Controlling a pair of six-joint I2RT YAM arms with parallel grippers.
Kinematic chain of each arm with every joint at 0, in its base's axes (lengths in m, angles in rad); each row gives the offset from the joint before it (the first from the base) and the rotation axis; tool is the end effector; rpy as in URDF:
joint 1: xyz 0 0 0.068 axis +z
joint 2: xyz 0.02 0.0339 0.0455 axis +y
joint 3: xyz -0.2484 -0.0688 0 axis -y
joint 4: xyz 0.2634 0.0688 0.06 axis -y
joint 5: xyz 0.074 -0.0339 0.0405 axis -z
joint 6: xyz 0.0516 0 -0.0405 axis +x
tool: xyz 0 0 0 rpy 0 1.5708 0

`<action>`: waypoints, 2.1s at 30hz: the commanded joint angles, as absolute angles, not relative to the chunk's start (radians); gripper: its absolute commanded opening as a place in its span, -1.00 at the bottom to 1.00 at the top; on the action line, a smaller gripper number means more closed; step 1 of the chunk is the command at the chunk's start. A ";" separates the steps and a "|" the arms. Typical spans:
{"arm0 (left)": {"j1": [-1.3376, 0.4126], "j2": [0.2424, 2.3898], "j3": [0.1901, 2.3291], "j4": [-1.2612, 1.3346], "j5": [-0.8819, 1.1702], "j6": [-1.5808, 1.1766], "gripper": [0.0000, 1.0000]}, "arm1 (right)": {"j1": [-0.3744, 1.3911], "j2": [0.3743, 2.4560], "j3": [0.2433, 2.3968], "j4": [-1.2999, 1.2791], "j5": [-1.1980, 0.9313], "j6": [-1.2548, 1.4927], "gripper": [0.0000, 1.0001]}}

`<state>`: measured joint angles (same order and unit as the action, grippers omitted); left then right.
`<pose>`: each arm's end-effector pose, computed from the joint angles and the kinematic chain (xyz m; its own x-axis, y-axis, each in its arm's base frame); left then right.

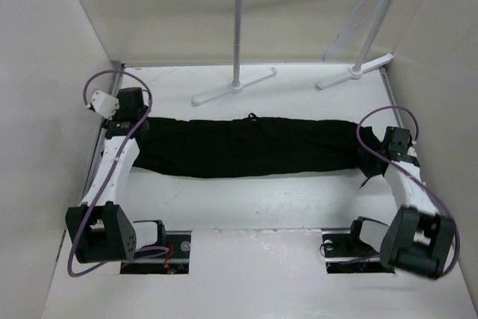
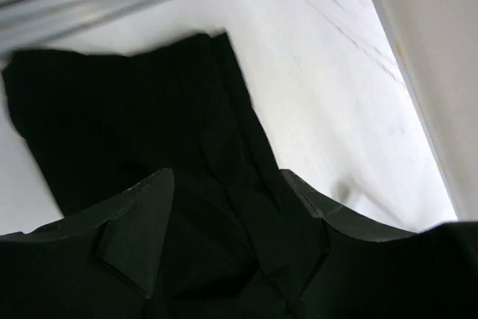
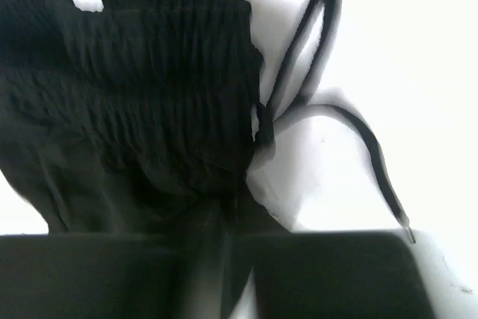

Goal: Place the trousers on the hanger
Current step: Fold the trousers at the center of the board.

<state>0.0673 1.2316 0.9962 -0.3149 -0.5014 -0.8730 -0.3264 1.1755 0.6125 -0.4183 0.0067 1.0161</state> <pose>0.3068 0.0455 0.2823 0.0232 -0.6719 -0.7403 -0.7003 0.5175 -0.4916 0.2357 -0.0801 0.1485 -0.1391 0.9445 -0.2975 0.8400 0.2717 0.4697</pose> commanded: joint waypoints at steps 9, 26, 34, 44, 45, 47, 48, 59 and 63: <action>-0.370 1.198 0.970 -0.264 -0.545 -0.899 0.10 | -0.183 0.787 0.723 -0.686 -0.037 1.042 0.75; -0.482 1.198 0.856 -0.193 -0.373 -0.894 0.10 | -0.472 1.184 0.614 -0.299 0.025 0.914 0.67; -0.505 1.206 0.854 -0.196 -0.376 -0.891 0.10 | -0.461 1.361 0.641 -0.174 0.017 0.931 0.24; -0.510 1.187 0.862 -0.222 -0.407 -0.888 0.09 | -0.463 1.373 0.647 -0.060 0.009 0.999 -0.74; -0.509 1.187 0.873 -0.227 -0.407 -0.885 0.09 | -0.461 1.336 0.653 -0.072 0.021 1.003 -0.76; -0.510 1.196 0.900 -0.233 -0.405 -0.868 0.10 | -0.461 1.243 0.684 -0.139 0.078 1.006 -0.78; -0.515 1.206 0.920 -0.235 -0.402 -0.858 0.10 | -0.461 1.206 0.716 -0.185 0.110 1.002 -0.78; -0.723 1.348 1.305 -0.368 -0.411 -0.759 0.11 | -0.386 0.988 1.025 -0.423 0.189 0.850 -0.80; -0.736 1.318 1.350 -0.435 -0.416 -0.747 0.14 | -0.236 0.948 1.052 -0.452 0.213 0.786 -0.78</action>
